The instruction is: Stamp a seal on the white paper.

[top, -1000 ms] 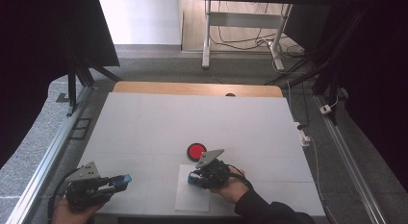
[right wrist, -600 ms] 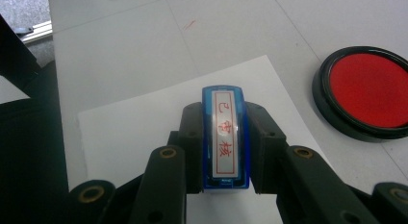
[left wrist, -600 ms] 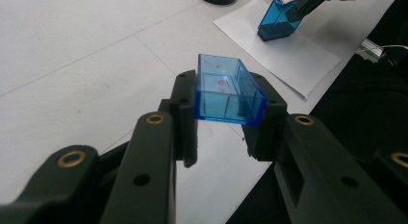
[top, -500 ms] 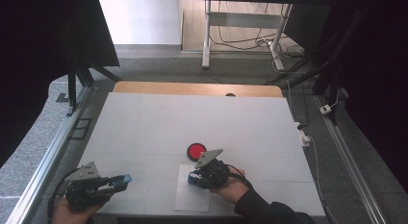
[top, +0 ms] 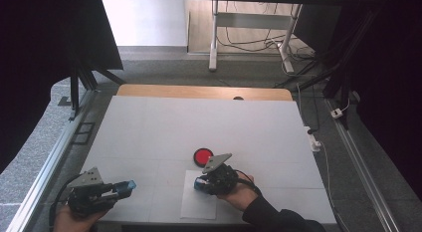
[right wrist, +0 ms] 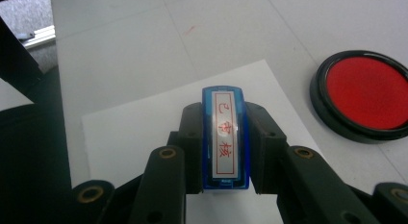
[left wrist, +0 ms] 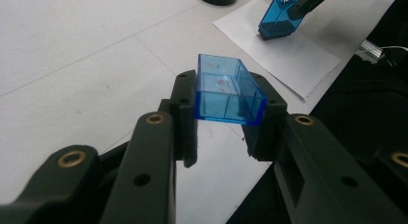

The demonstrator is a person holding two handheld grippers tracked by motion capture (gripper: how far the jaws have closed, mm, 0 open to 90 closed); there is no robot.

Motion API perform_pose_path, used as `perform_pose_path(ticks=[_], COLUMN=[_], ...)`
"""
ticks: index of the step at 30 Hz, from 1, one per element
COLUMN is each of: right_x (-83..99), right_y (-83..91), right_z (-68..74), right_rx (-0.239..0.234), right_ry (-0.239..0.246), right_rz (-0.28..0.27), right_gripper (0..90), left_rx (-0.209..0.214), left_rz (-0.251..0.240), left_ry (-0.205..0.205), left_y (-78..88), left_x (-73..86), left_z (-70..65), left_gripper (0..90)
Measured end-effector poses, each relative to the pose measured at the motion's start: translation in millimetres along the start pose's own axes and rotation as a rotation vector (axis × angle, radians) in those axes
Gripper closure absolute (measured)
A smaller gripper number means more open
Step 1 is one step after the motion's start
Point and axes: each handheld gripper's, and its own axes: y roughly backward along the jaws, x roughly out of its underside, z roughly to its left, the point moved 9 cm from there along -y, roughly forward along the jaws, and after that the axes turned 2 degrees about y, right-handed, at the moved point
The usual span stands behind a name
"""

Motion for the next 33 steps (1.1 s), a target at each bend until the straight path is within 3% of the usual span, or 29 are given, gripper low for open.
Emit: perform_pose_path(ticks=[7, 18, 33], right_x=[-6.9, -15.7, -30.8], right_y=[10.8, 29.7, 54.6], right_z=[-1.4, -2.1, -0.5], right_rx=[-0.002, -0.013, -0.019], right_ry=[-0.018, 0.008, -0.017], right_rz=[-0.055, -0.118, -0.227], right_gripper=[71.5, 71.5, 71.6], left_rx=[0.001, 0.003, 0.005], left_rz=[0.0, 0.002, 0.002], left_ry=[0.004, 0.003, -0.005], left_y=[0.1, -0.3, -0.4], left_x=[-0.1, -0.1, -0.1], left_z=[0.2, -0.1, -1.2], left_gripper=[68.2, 68.2, 68.1])
